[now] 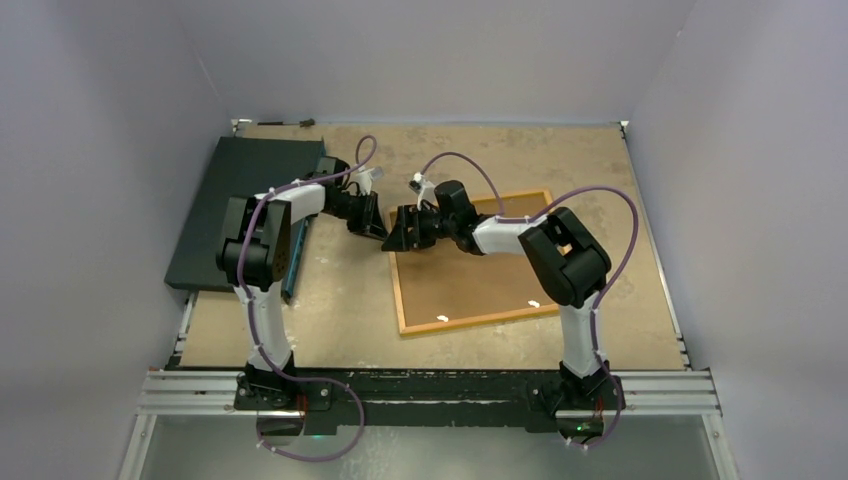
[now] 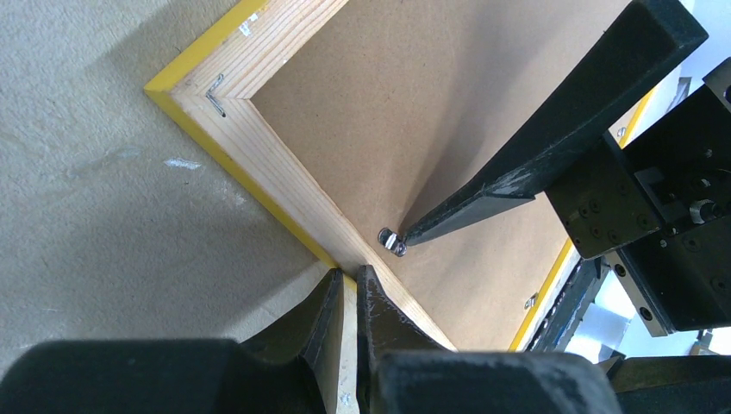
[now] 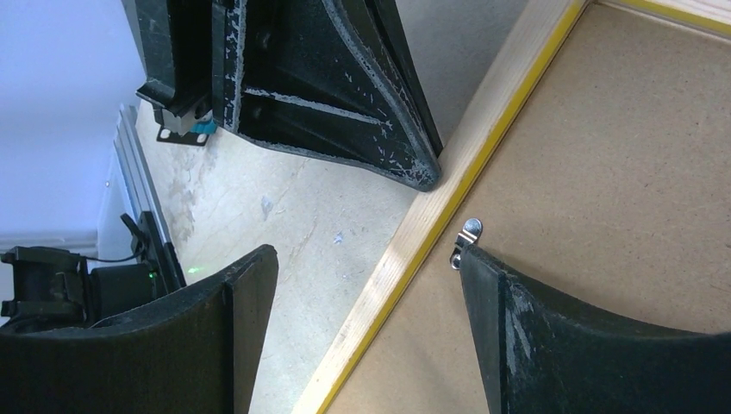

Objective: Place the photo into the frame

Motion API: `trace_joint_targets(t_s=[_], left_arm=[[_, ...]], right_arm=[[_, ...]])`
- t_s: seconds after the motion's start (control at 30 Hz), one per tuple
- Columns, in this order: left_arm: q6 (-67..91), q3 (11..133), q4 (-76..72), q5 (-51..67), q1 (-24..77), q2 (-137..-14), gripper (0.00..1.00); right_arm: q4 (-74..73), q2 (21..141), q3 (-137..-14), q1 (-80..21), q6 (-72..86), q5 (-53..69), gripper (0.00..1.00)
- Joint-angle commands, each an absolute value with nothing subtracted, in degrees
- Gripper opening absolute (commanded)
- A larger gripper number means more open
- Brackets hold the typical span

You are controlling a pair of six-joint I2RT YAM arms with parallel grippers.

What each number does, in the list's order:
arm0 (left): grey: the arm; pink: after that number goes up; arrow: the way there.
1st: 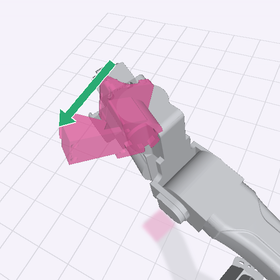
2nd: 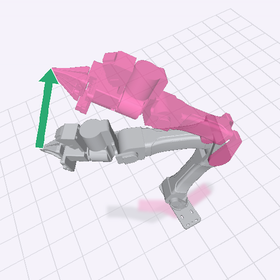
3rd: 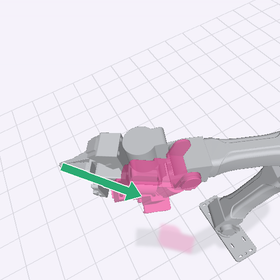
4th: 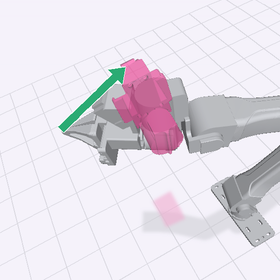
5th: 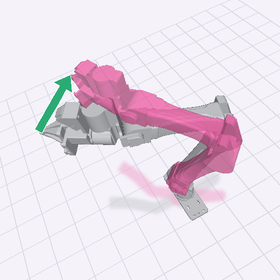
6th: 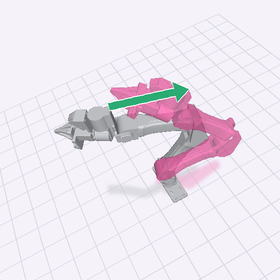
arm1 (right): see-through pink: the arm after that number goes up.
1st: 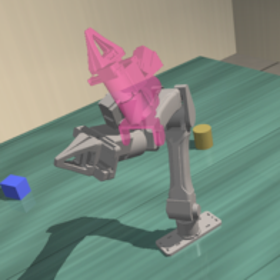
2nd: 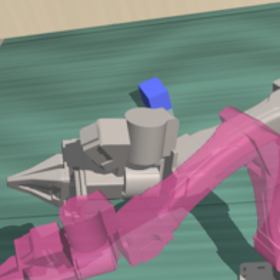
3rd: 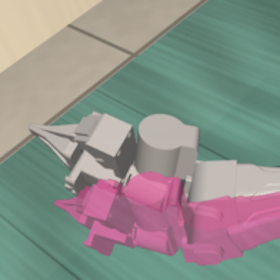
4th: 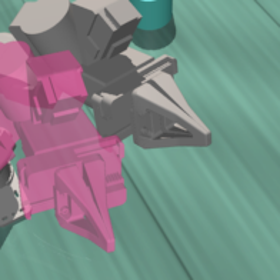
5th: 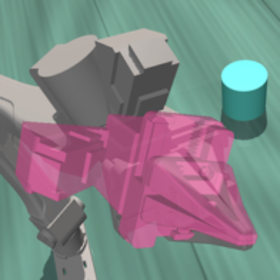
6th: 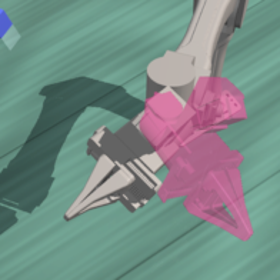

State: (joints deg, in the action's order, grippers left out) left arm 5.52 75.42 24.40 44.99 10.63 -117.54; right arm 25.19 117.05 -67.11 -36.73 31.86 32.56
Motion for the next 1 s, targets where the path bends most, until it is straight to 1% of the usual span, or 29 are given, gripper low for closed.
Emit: trace_joint_targets(t_s=[0.0, 0.6, 0.87, 0.97], left_arm=[[3.74, 74.88, 22.76, 41.18, 11.08, -118.41, 0.0], [3.26, 75.69, 23.8, 40.76, 11.08, -118.04, 0.0], [3.04, 76.16, 24.33, 40.62, 11.09, -117.47, 0.0], [2.99, 76.74, 24.82, 40.61, 11.03, -117.42, 0.0]], right_arm=[[25.31, 118.42, -68.95, -37.1, 31.01, 34.15, 0.79], [22.34, 120.22, -71.57, -37.11, 27.24, 39.91, 0.76], [21.81, 119.3, -72.68, -37.12, 27.03, 40.54, 0.76], [21.58, 118.02, -72.68, -37.12, 27.02, 39.79, 0.78]])
